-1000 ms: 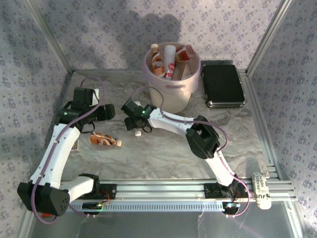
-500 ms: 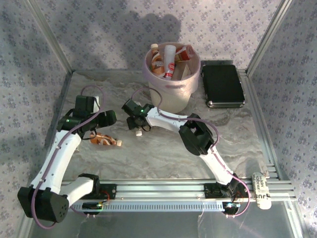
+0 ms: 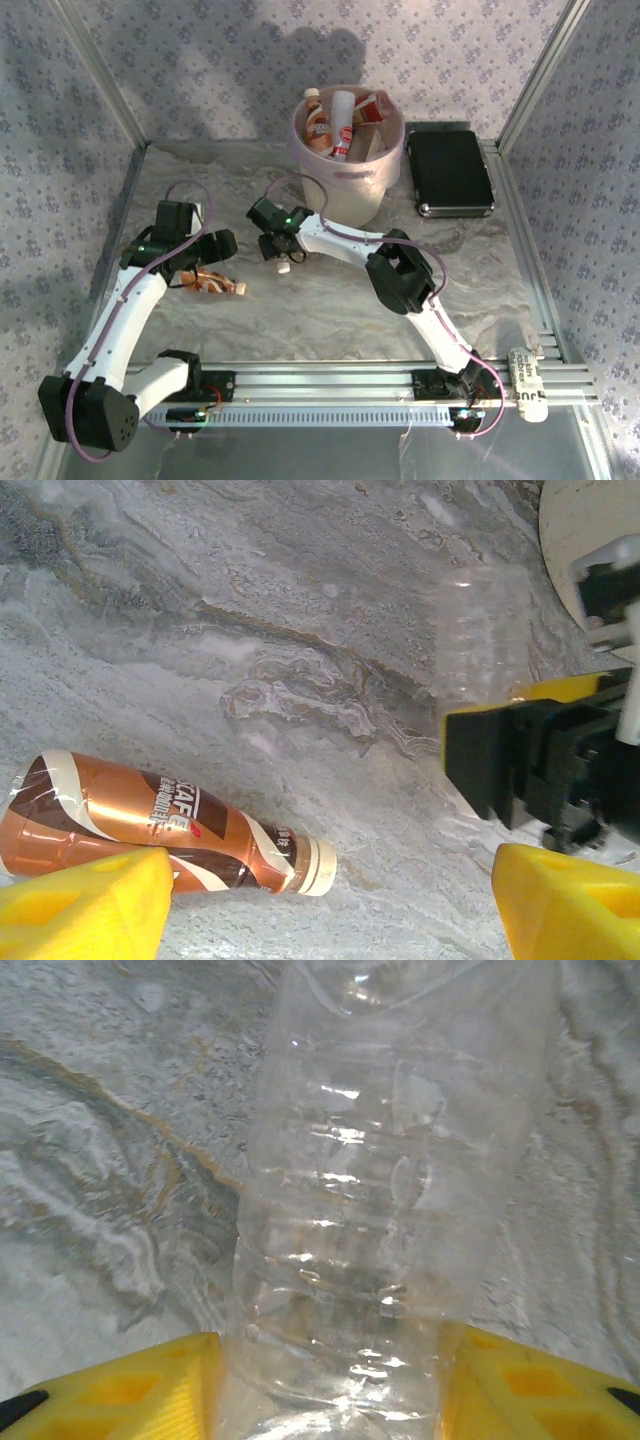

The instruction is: Put the plastic bottles in the bin

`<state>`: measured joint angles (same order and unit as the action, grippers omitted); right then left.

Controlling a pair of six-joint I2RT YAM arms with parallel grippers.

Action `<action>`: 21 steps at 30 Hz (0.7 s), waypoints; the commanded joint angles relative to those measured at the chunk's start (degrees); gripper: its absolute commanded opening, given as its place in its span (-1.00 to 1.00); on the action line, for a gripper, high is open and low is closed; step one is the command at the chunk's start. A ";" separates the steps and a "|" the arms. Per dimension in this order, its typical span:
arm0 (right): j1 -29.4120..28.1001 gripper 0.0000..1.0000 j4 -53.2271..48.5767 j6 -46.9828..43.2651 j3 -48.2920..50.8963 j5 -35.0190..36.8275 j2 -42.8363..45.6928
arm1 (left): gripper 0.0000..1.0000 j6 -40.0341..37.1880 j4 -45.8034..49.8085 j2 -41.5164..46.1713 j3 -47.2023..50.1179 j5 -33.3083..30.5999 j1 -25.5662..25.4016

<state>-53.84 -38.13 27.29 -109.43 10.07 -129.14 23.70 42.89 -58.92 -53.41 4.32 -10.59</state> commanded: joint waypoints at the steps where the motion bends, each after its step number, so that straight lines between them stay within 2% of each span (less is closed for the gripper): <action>1: -1.50 0.12 -4.47 -4.10 -2.92 1.07 10.84 | 0.67 0.90 -1.89 0.68 0.40 1.57 0.39; 6: -1.37 0.13 -9.20 -8.47 -6.42 4.04 22.42 | 0.67 1.68 -3.69 -0.12 1.45 2.92 0.39; 10: 1.73 0.15 -11.49 -10.18 -8.44 6.71 29.13 | 0.67 2.12 -5.49 -0.40 2.12 3.39 0.35; 16: 11.94 0.15 -9.23 -9.34 -9.08 7.71 34.59 | 0.67 2.65 -5.58 -0.30 2.43 4.29 0.41; 21: 21.51 0.16 -5.38 -1.90 -7.51 5.75 35.45 | 0.67 3.63 -5.45 0.32 3.18 5.51 0.33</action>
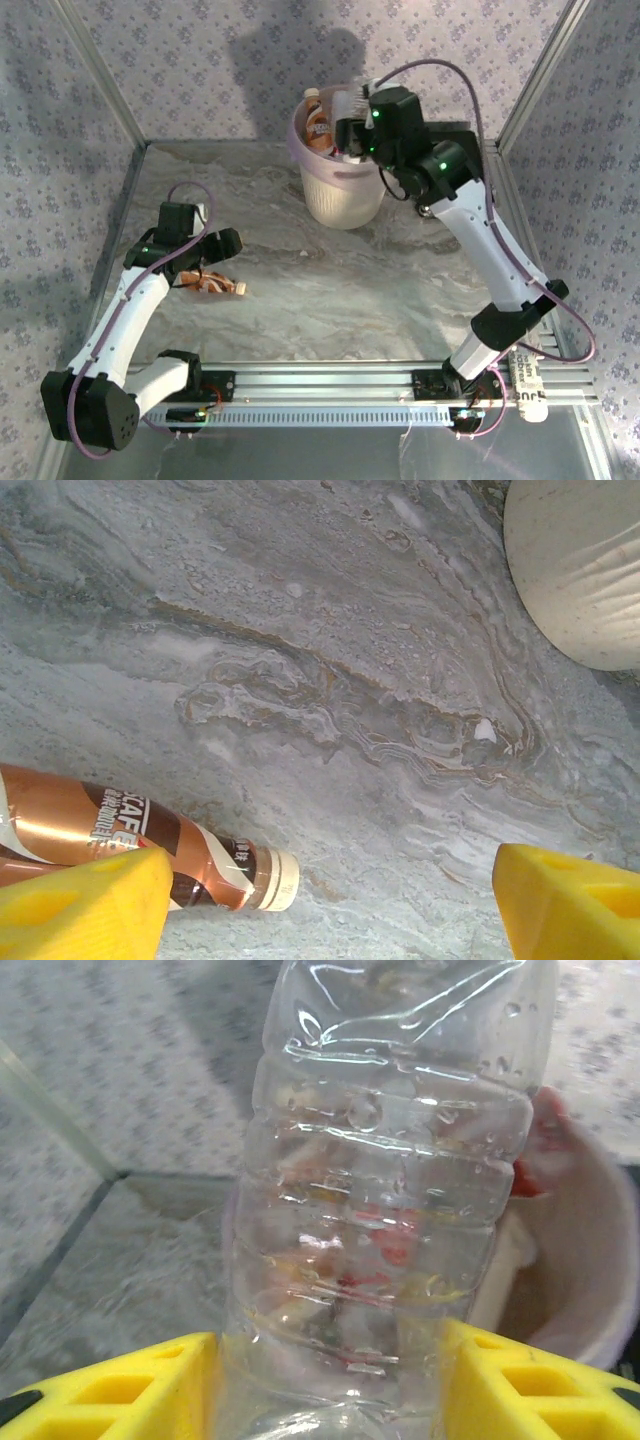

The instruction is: Put the plastic bottles in the bin

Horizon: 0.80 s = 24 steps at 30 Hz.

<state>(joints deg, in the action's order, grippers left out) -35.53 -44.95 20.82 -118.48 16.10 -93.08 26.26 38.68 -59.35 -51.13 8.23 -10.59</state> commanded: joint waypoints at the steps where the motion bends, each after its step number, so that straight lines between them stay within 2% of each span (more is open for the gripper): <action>1: 4.65 0.16 2.42 6.05 2.11 -1.13 -0.68 | 0.67 1.16 -1.19 0.95 1.03 1.61 0.30; 9: 8.75 0.18 7.82 14.73 4.75 -1.64 -3.68 | 0.67 1.68 -0.70 1.78 0.43 1.68 0.30; 14: 8.95 0.24 8.96 18.66 4.89 -1.65 -5.36 | 0.67 1.77 -0.44 1.76 0.07 1.83 0.30; 16: 8.25 0.30 9.02 18.48 5.59 -0.52 -5.08 | 0.67 1.69 -0.43 1.95 0.09 1.71 0.29; 21: 8.02 0.69 6.99 16.85 5.28 -0.87 -4.66 | 0.67 1.69 -0.79 1.44 0.09 1.86 0.31; 24: 8.07 0.81 4.44 15.65 4.19 -0.66 -3.92 | 0.67 1.78 -1.06 1.02 -0.02 2.05 0.21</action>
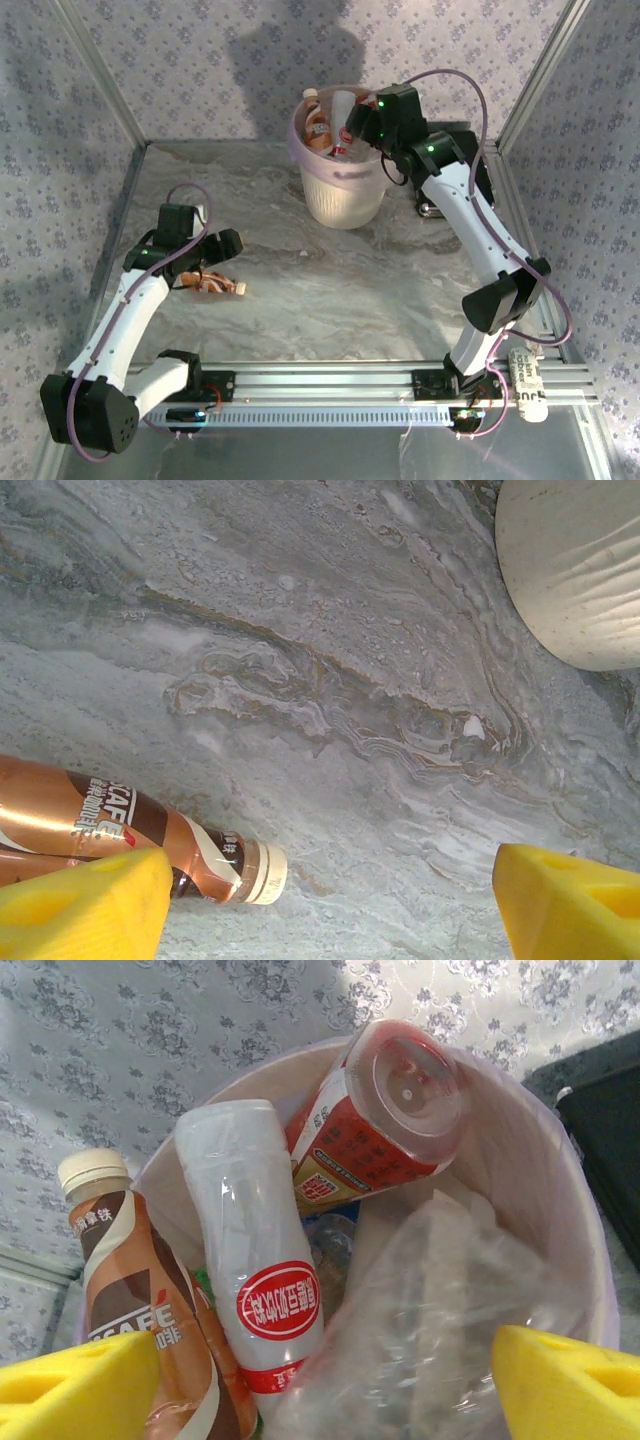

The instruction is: Put the plastic bottles in the bin

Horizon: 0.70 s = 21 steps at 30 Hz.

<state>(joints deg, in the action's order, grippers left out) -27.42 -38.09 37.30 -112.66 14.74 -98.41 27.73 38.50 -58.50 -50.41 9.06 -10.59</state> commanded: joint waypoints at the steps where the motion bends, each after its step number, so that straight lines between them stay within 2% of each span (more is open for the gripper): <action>1: 0.12 0.81 -2.98 -2.76 -1.83 1.05 1.91 | 0.67 0.23 -0.95 0.14 -0.82 1.14 0.17; 6: 3.28 0.64 -3.27 -6.93 -2.97 0.03 2.31 | 0.67 0.22 -1.31 -0.25 -0.91 1.33 0.24; 8: 4.40 0.43 -3.92 -8.37 -4.84 -0.79 0.53 | 0.67 0.31 -1.39 -0.39 -0.98 1.32 0.14; 10: 5.24 0.13 -4.34 -9.71 -6.87 -1.89 -1.53 | 0.67 0.40 -1.26 -0.41 -0.96 1.37 0.06; 12: 5.48 -0.02 -5.35 -10.64 -9.91 -3.11 -4.16 | 0.67 0.33 -0.77 -0.30 -1.18 1.15 0.00; 16: 4.12 -0.02 -6.89 -11.63 -13.09 -4.01 -8.12 | 0.67 -0.17 0.00 0.13 -1.23 0.55 -0.02; 21: 2.69 -0.02 -6.51 -11.03 -11.06 -5.02 -10.61 | 0.68 -0.22 2.07 0.68 -1.35 0.09 0.01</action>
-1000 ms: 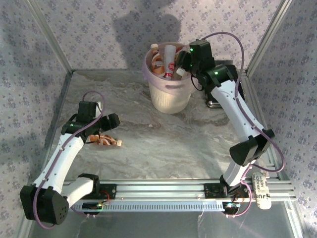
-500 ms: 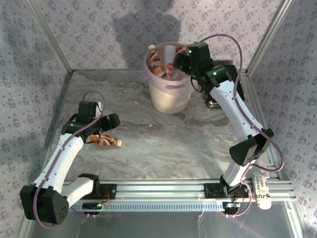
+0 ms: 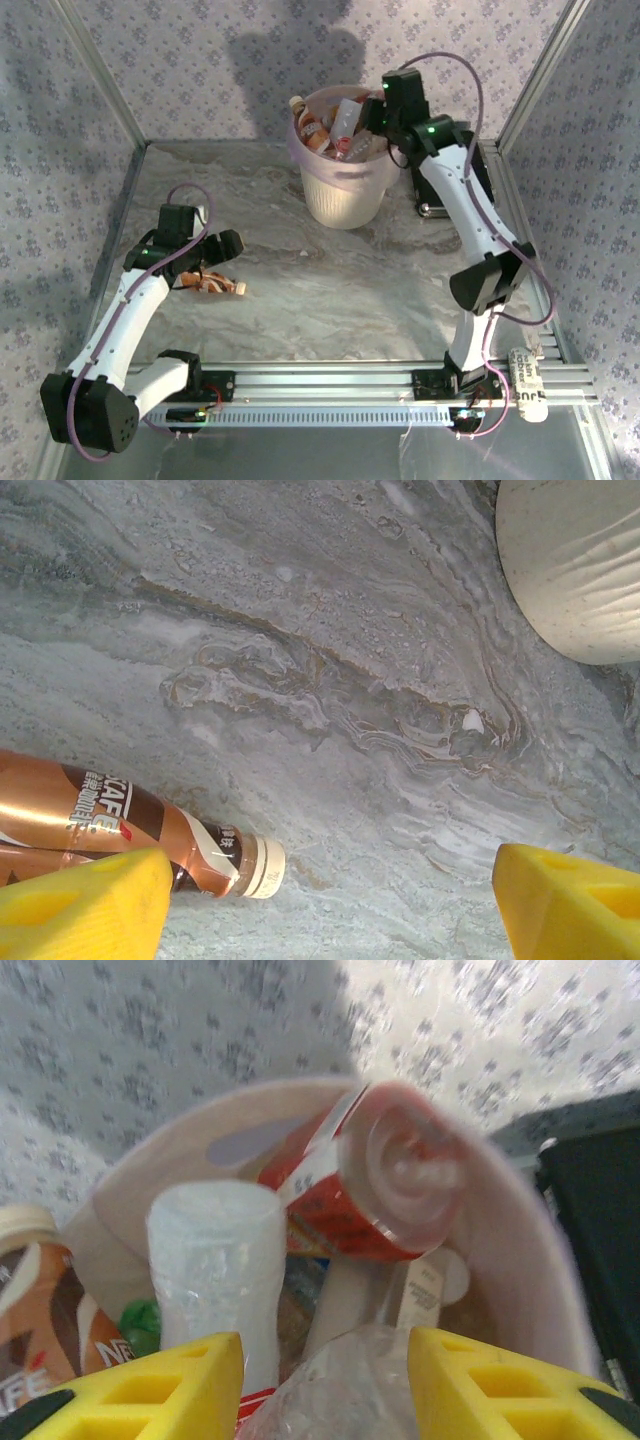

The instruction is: Put the plastic bottles in the bin

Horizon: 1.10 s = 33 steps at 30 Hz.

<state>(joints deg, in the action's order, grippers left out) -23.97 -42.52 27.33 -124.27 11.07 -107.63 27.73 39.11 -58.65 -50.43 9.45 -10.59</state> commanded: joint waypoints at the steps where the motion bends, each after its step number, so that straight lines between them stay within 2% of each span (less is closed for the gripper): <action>1: -1.05 -0.02 -1.72 -0.89 1.45 -1.47 -1.49 | 0.68 -0.26 1.62 0.78 -1.37 -0.31 -0.04; 5: -1.95 -0.03 -0.50 -0.87 3.23 -1.31 -1.26 | 0.68 -0.64 2.35 0.39 -1.81 -0.51 -0.04; 9: -2.01 -0.03 -1.73 -1.95 0.00 -0.33 -0.80 | 0.69 -0.92 3.15 0.12 -2.32 -0.80 -0.05; 17: -2.12 0.20 -3.11 -5.11 -2.10 0.27 4.71 | 0.73 -0.04 9.34 -0.60 -4.23 -5.38 -0.05; 25: -3.01 0.43 -2.11 -8.55 10.51 0.12 15.69 | 0.93 4.67 16.71 -1.11 -2.53 -12.03 -0.26; 27: -3.11 0.46 -1.81 -9.17 14.26 -0.67 18.49 | 0.99 6.86 15.03 -1.29 -0.18 -12.31 -0.06; 33: -2.68 0.48 -3.61 -10.78 22.16 -1.55 25.93 | 1.00 13.03 6.27 -4.07 5.34 -13.36 1.68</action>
<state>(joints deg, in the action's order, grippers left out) -26.89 -44.86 18.55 -104.25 10.44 -84.29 36.42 49.43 -61.23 -46.65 -2.04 -9.80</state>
